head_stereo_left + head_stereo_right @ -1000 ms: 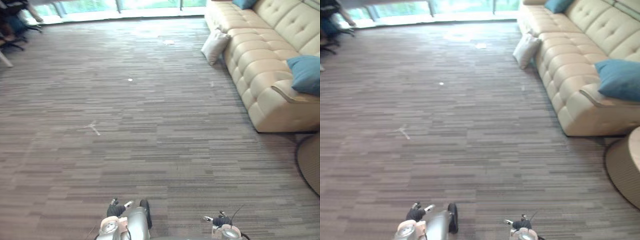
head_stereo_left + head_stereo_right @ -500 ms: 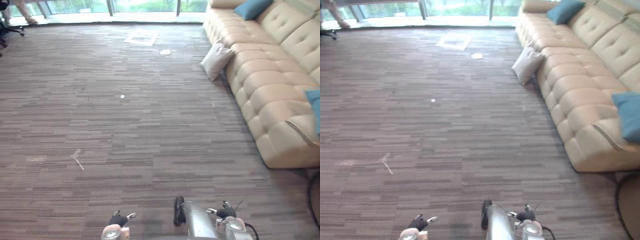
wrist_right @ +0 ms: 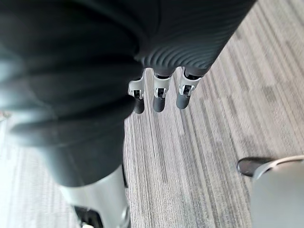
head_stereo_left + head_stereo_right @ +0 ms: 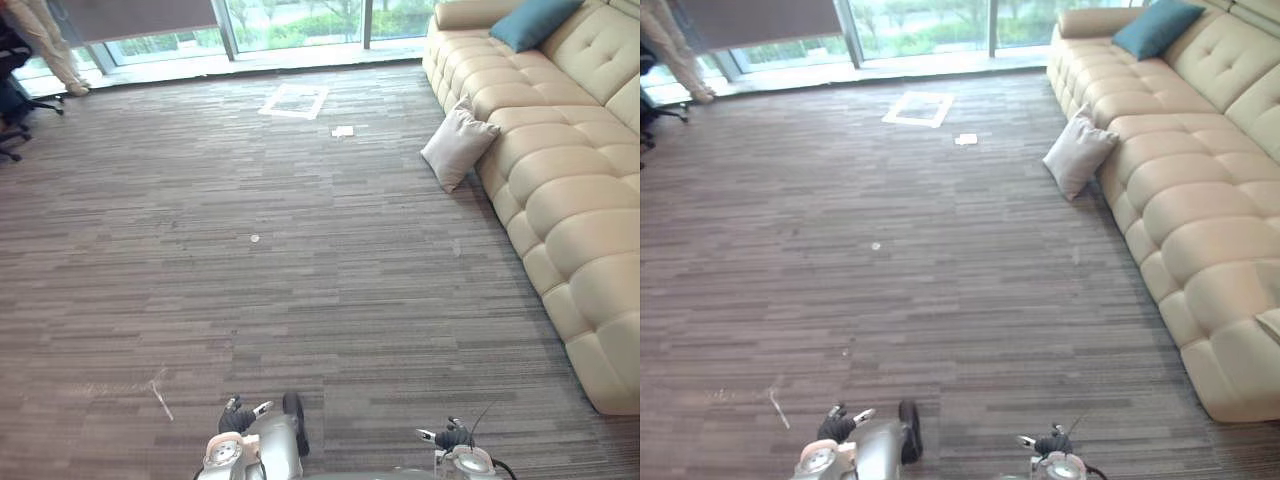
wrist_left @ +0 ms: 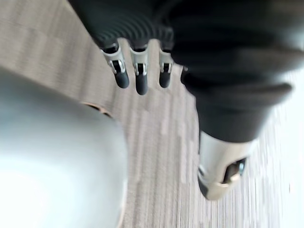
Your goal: Pick up cushions and gather them together orderly.
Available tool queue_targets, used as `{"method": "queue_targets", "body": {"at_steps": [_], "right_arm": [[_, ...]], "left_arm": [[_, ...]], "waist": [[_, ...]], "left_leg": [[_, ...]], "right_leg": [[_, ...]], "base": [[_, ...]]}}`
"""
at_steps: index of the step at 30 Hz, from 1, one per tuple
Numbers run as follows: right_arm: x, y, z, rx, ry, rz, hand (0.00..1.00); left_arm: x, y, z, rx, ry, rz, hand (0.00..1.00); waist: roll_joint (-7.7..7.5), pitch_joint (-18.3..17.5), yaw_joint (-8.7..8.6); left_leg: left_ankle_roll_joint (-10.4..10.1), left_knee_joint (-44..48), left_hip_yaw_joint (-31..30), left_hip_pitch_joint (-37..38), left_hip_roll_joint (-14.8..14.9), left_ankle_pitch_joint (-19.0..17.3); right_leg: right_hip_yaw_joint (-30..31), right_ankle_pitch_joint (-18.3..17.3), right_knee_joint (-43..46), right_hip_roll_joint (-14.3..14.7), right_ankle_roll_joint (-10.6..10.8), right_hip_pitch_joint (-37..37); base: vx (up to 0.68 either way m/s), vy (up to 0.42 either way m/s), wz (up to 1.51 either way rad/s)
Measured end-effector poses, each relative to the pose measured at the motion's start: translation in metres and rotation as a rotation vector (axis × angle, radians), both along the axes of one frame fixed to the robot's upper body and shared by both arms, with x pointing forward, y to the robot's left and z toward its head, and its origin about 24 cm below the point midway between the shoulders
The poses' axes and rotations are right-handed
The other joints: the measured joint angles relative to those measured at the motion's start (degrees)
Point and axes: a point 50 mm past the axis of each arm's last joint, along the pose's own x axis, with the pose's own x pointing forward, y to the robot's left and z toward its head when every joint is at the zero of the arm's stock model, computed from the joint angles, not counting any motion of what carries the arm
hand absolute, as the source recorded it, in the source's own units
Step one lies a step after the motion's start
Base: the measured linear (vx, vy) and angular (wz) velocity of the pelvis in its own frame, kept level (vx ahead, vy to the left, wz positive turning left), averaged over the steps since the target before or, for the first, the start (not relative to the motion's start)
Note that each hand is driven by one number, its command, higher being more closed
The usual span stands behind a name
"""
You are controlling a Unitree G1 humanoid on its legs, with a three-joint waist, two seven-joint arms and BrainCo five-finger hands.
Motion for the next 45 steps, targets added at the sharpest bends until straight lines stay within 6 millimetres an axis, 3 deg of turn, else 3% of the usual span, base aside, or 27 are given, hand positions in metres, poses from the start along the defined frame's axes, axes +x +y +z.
{"method": "queue_targets", "body": {"at_steps": [2,3,4,6,7,10,13,15,16,17,18,20,21,22,24,26,28,31,32,33,34,36,38,39,40,42,45], "right_arm": [[0.005,0.005,0.000,0.019,-0.013,0.002,0.00],[0.007,0.008,0.001,0.026,-0.018,0.006,0.00],[0.008,0.009,0.001,0.028,-0.020,0.011,0.00],[0.010,0.009,0.002,0.027,-0.038,0.023,0.00],[0.016,0.007,0.006,0.019,-0.069,0.026,0.00],[0.027,0.002,0.013,0.007,-0.131,0.015,0.00],[0.028,-0.004,0.015,-0.002,-0.143,-0.011,0.00],[0.027,-0.011,0.015,-0.018,-0.136,-0.013,0.00],[0.026,-0.021,0.016,-0.042,-0.131,-0.016,0.00],[0.026,-0.022,0.017,-0.047,-0.130,-0.016,0.00],[0.026,-0.027,0.018,-0.058,-0.125,-0.015,0.00],[0.025,-0.029,0.017,-0.062,-0.114,-0.018,0.00],[0.023,-0.030,0.017,-0.066,-0.101,-0.020,0.00],[0.022,-0.028,0.016,-0.062,-0.094,-0.018,0.00],[0.018,-0.014,0.011,-0.025,-0.082,-0.011,0.00],[0.015,-0.007,0.009,0.001,-0.074,-0.023,0.00],[0.014,-0.005,0.008,0.009,-0.070,-0.028,0.00],[0.006,-0.008,0.004,0.005,-0.036,-0.042,0.00],[0.003,-0.007,0.003,0.004,-0.019,-0.034,0.00],[0.002,-0.002,0.001,0.012,-0.014,-0.028,0.00],[-0.003,0.009,-0.001,0.034,-0.002,-0.021,0.00],[-0.002,0.016,-0.001,0.051,-0.014,-0.021,0.00],[0.001,0.019,0.000,0.057,-0.023,-0.021,0.00],[0.002,0.019,0.000,0.057,-0.027,-0.020,0.00],[0.006,0.015,0.003,0.044,-0.048,-0.010,0.00],[0.010,0.011,0.006,0.029,-0.071,0.011,0.00],[0.026,0.007,0.012,0.019,-0.121,0.016,0.00]], "left_arm": [[-0.001,0.008,0.000,0.021,0.014,-0.005,0.00],[-0.002,0.010,-0.001,0.030,0.032,-0.017,0.00],[-0.003,0.011,-0.002,0.033,0.045,-0.017,0.00],[-0.009,0.007,-0.006,0.027,0.077,-0.035,0.00],[-0.010,0.001,-0.008,0.018,0.093,-0.060,0.00],[-0.008,-0.006,-0.010,0.009,0.103,-0.082,0.00],[-0.008,-0.007,-0.010,0.008,0.105,-0.086,0.00],[-0.012,-0.013,-0.012,-0.011,0.113,-0.077,0.00],[-0.017,-0.022,-0.014,-0.036,0.121,-0.066,0.00],[-0.017,-0.024,-0.014,-0.042,0.121,-0.067,0.00],[-0.018,-0.028,-0.015,-0.052,0.124,-0.071,0.00],[-0.015,-0.027,-0.013,-0.051,0.110,-0.060,0.00],[-0.013,-0.026,-0.012,-0.059,0.090,-0.031,0.00],[-0.012,-0.026,-0.010,-0.061,0.078,-0.019,0.00],[-0.007,-0.021,-0.007,-0.055,0.048,0.009,0.00],[-0.002,-0.021,-0.004,-0.054,0.017,0.012,0.00],[0.001,-0.020,-0.002,-0.052,-0.005,0.015,0.00],[0.004,-0.022,-0.001,-0.048,-0.017,0.004,0.00],[0.002,-0.020,-0.001,-0.047,-0.010,0.004,0.00],[-0.003,-0.011,-0.002,-0.024,0.005,0.004,0.00],[-0.007,0.000,-0.002,0.003,0.017,0.007,0.00],[-0.009,0.007,-0.002,0.022,0.030,0.006,0.00],[-0.008,0.009,-0.002,0.030,0.040,0.003,0.00],[-0.008,0.009,-0.003,0.029,0.047,0.003,0.00],[-0.010,0.007,-0.005,0.022,0.066,0.003,0.00],[-0.015,0.003,-0.008,0.014,0.086,-0.008,0.00],[-0.013,-0.005,-0.010,0.002,0.102,-0.048,0.00]], "waist": [[-2.30,0.5,-0.28],[-3.01,0.7,-0.77],[-2.96,1.2,-0.93],[-1.94,1.0,-1.02],[-0.70,0.9,-1.64],[0.66,1.5,-2.29],[0.12,1.7,-2.81],[0.70,1.4,-3.99],[2.73,0.5,-3.95],[3.15,0.3,-4.03],[4.60,0.0,-4.45],[5.67,0.7,-4.98],[6.29,0.9,-4.51],[6.40,1.0,-4.26],[4.69,1.4,-3.74],[4.08,1.3,-3.50],[4.22,1.3,-2.59],[4.46,1.3,-1.22],[4.76,1.2,-0.69],[3.12,-0.1,-0.30],[0.41,-1.9,-0.60],[-1.57,-2.1,-0.68],[-2.03,-1.0,-0.86],[-2.19,-0.9,-0.84],[-1.78,-0.7,-1.07],[-0.84,-0.6,-1.16],[0.64,0.0,-2.14]], "left_leg": [[1.3,0.6,1.1,3.6,-2.0,-2.8],[1.8,0.0,1.0,6.4,-3.2,-4.8],[2.0,-0.9,0.4,11.5,-4.0,-7.3],[2.1,-4.4,-0.1,18.5,-3.9,-9.0],[2.4,-7.7,-0.9,22.6,-3.0,-10.0],[2.1,-11.3,-2.1,27.9,-1.4,-11.4],[0.5,-14.2,-2.0,34.4,-1.3,-14.7],[0.1,-14.6,-2.8,38.2,-0.9,-16.3],[-0.5,-11.7,-2.5,38.3,0.1,-15.7],[-0.6,-10.3,-2.5,37.9,0.5,-15.7],[-1.8,-2.1,-2.9,35.2,2.0,-15.1],[-10.3,20.9,-5.9,26.6,5.7,-8.1],[-12.6,34.1,-5.8,21.6,8.7,-7.0],[-11.9,39.3,-4.7,19.6,10.2,-7.4],[-7.5,43.3,-0.1,13.6,12.1,-10.5],[-4.5,36.4,3.2,8.1,12.0,-12.8],[-3.8,25.1,5.1,4.2,10.6,-13.7],[-5.4,-0.5,-0.2,1.7,4.6,-7.6],[-5.3,-2.3,-2.0,1.5,4.6,-2.0],[-4.1,-0.4,-1.3,1.5,3.3,0.7],[-2.5,1.1,-0.3,1.1,2.2,-1.0],[-0.9,1.7,2.2,2.5,0.8,-3.5],[-0.2,0.5,3.6,7.6,-0.9,-7.1],[0.0,0.3,4.0,9.2,-1.1,-8.0],[0.1,-0.6,4.9,14.4,-1.3,-10.3],[-0.1,-4.4,6.3,21.3,-1.2,-11.4],[-0.3,-11.7,9.2,28.8,0.0,-11.5]], "right_leg": [[3.4,4.1,19.1,-2.9,4.3,-7.2],[4.1,10.2,29.5,-4.2,5.6,-10.9],[3.7,10.3,39.6,-5.1,5.7,-14.3],[0.8,5.7,43.7,-4.5,3.9,-18.2],[-3.3,2.4,41.5,-3.1,2.5,-22.8],[-7.5,1.6,28.7,-0.3,1.5,-31.5],[-9.9,11.2,5.2,1.0,1.3,-34.7],[-7.3,17.1,9.7,1.6,-1.1,-35.0],[-6.6,11.7,17.3,1.9,-2.5,-37.2],[-6.6,10.6,18.4,1.9,-2.7,-37.4],[-7.5,7.3,20.5,2.3,-3.6,-36.5],[-7.8,4.3,19.0,4.4,-4.1,-31.3],[-7.9,3.3,16.4,6.7,-5.0,-26.6],[-7.6,3.0,14.6,7.8,-5.4,-23.8],[-5.7,2.6,7.5,8.9,-5.8,-14.2],[-3.9,3.0,1.8,8.7,-5.1,-8.5],[-1.6,2.7,-1.5,8.0,-4.6,-4.7],[2.5,0.6,-6.0,5.9,-1.3,0.4],[4.6,-1.1,-6.7,5.9,-0.3,2.4],[6.9,-2.2,-6.3,4.3,-0.1,3.0],[8.3,-2.1,-3.9,2.3,-0.1,1.6],[10.4,-0.2,8.8,0.4,2.2,-4.6],[11.0,6.8,29.5,-1.7,7.4,-13.3],[10.8,7.1,33.9,-2.2,8.0,-15.3],[8.5,6.3,43.5,-2.7,6.9,-19.5],[2.4,3.1,45.3,-3.2,4.2,-24.2],[-10.8,0.9,30.5,-2.6,1.4,-33.1]], "base": [[0.57,0.257,0.00],[0.66,0.254,0.26],[0.52,0.168,0.24],[0.54,0.114,0.16],[0.57,0.059,0.24],[0.55,-0.029,0.28],[0.65,-0.148,0.44],[0.70,-0.189,0.38],[0.67,-0.201,0.13],[0.64,-0.234,-0.11],[0.51,-0.208,-0.04],[0.65,-0.250,-0.06],[0.65,-0.205,-0.29],[0.62,-0.145,-0.51],[0.60,-0.114,-0.45],[0.58,-0.035,-0.47],[0.50,0.091,-0.64],[0.45,0.210,-0.76],[0.60,0.406,-0.99],[0.67,0.399,-1.03],[0.59,0.308,-0.78],[0.51,0.252,-0.48],[0.46,0.256,-0.30],[0.58,0.272,-0.25],[0.48,0.196,-0.26],[0.50,0.164,-0.22],[0.53,0.057,-0.07]]}}
